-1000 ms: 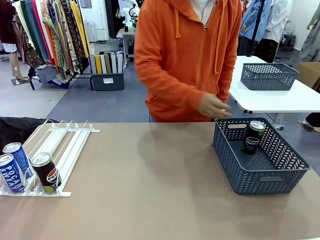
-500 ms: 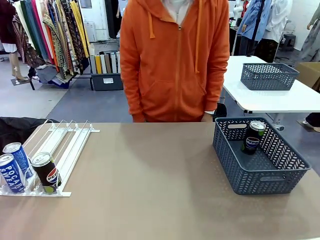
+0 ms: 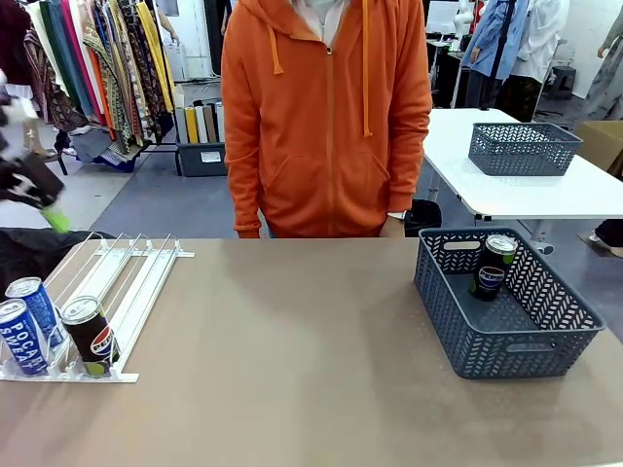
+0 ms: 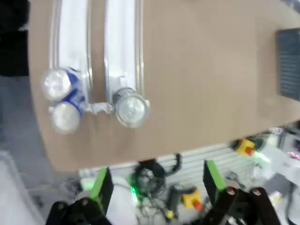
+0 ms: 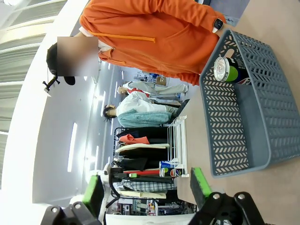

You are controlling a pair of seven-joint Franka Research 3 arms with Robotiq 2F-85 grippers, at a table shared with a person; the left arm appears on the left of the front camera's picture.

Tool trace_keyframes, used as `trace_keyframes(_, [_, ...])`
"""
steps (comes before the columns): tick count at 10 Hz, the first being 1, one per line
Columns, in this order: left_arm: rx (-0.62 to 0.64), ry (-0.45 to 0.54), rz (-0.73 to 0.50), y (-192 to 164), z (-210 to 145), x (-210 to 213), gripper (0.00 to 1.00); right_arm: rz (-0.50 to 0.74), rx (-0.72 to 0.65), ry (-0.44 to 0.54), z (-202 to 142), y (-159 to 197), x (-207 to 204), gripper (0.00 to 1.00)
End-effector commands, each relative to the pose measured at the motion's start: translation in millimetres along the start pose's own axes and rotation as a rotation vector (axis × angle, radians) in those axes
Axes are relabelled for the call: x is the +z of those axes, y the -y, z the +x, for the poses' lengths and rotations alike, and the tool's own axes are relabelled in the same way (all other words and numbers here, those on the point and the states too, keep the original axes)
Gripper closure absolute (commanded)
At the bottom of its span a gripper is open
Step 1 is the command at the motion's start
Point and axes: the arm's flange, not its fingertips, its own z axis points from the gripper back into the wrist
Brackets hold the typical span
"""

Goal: Retrieve and store the cans from the dispenser.
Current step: Pick up the last remaining can from one row of the Automatic Can Dispenser and place it in the middle of the table.

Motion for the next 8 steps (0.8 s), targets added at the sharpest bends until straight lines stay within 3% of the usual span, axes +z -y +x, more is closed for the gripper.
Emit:
trace_keyframes(1, [0.019,-0.01,0.095,-13,7,-47,0.0,0.019,0.005,0.007,2,-4,0,0.0])
trace_keyframes(4, [0.047,-0.03,0.145,-20,-2,-116,0.0,0.019,0.005,0.007,2,-4,0,0.0])
trace_keyframes(8, [0.087,-0.011,0.125,-12,-5,-159,0.0,0.019,0.005,0.007,2,-4,0,0.0])
